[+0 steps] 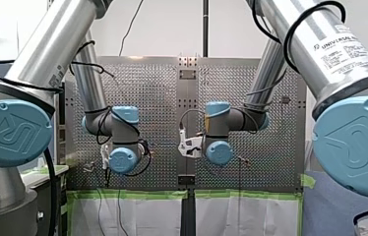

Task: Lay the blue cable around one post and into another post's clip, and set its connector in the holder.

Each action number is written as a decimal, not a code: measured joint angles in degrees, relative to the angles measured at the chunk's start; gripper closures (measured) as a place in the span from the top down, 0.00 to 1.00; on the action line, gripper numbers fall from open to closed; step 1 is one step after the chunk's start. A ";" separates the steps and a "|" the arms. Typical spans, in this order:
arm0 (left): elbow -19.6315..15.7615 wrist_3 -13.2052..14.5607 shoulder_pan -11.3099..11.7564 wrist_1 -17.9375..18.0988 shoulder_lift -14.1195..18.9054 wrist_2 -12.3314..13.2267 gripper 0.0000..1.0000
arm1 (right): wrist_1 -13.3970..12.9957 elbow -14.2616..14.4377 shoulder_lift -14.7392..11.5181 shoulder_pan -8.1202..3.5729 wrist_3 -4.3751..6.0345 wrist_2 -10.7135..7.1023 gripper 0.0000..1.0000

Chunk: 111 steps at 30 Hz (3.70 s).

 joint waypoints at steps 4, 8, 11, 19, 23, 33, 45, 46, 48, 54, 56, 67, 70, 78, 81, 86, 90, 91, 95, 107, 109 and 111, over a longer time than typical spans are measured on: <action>-0.01 0.00 -0.01 0.02 -0.01 0.00 0.00 | 0.00 0.00 0.00 0.00 0.00 0.00 0.00; -0.01 0.00 -0.02 0.02 -0.01 0.00 0.00 | 0.02 -0.03 0.02 0.03 0.03 -0.03 0.00; -0.01 0.00 -0.02 0.02 -0.01 0.00 0.00 | 0.63 -0.63 0.16 0.63 0.61 -0.27 0.00; -0.01 0.00 -0.02 0.02 -0.01 0.00 0.00 | 4.27 -2.69 0.26 2.12 1.46 -0.43 0.00; -0.01 0.00 -0.02 0.02 -0.01 0.00 0.00 | 5.96 -2.79 0.26 2.18 1.49 -0.44 0.00; 0.00 0.00 -0.03 0.02 -0.02 -0.01 0.05 | 6.41 -2.81 0.26 2.20 1.49 -0.44 0.00; 3.29 -4.77 -3.67 -2.07 3.57 -4.79 0.08 | 10.74 -4.16 -4.05 3.21 5.77 -0.32 0.00; 3.34 -5.23 -3.62 -2.51 4.03 -5.24 0.08 | 11.22 -4.20 -4.56 3.16 6.16 -0.49 0.00; 3.41 -6.42 -3.37 -3.69 5.21 -6.43 0.08 | 12.42 -4.47 -5.74 3.01 6.78 -1.03 0.00; 3.79 -9.15 -2.15 -7.27 8.79 -9.92 0.08 | 15.89 -6.99 -9.21 2.63 7.61 -1.90 0.00; 4.26 -9.33 -1.63 -8.52 10.03 -10.61 0.08 | 17.12 -8.15 -10.43 2.56 7.66 -2.14 0.00; 8.89 -11.12 0.65 -14.42 15.94 -12.16 0.08 | 23.34 -14.08 -16.66 2.39 7.33 -4.25 0.00; 10.40 -11.49 1.32 -16.00 17.51 -12.65 0.08 | 25.06 -15.31 -18.37 2.38 7.31 -4.57 0.00; 13.58 -12.08 4.90 -20.82 22.35 -12.29 0.11 | 29.76 -17.90 -23.08 2.37 7.26 -4.96 0.00; 13.81 -12.68 6.60 -22.55 24.08 -10.75 0.11 | 31.71 -18.53 -25.02 2.37 7.17 -5.10 0.00; 14.02 -14.05 9.74 -25.68 27.22 -8.17 0.11 | 35.03 -19.34 -27.25 2.37 7.13 -5.37 0.00; 14.32 -14.56 12.02 -27.98 29.52 -7.75 0.11 | 37.26 -20.10 -27.47 2.37 7.12 -5.68 0.00; 14.43 -14.71 12.51 -28.49 30.00 -7.74 0.06 | 37.76 -20.24 -27.45 2.37 7.12 -5.72 0.00; 15.29 -15.24 14.49 -30.50 32.02 -7.65 0.00 | 39.67 -20.84 -27.37 2.38 6.90 -5.81 0.00; 19.25 -15.43 17.14 -37.11 38.63 -7.22 0.00 | 40.34 -21.75 -27.05 2.67 6.50 -6.05 0.00; 19.81 -15.48 17.44 -37.93 39.45 -7.26 0.00 | 40.43 -22.14 -26.99 2.69 6.45 -6.14 0.00; 20.49 -15.50 17.82 -38.91 40.43 -7.26 0.00 | 40.52 -22.78 -26.91 2.70 6.39 -6.22 0.00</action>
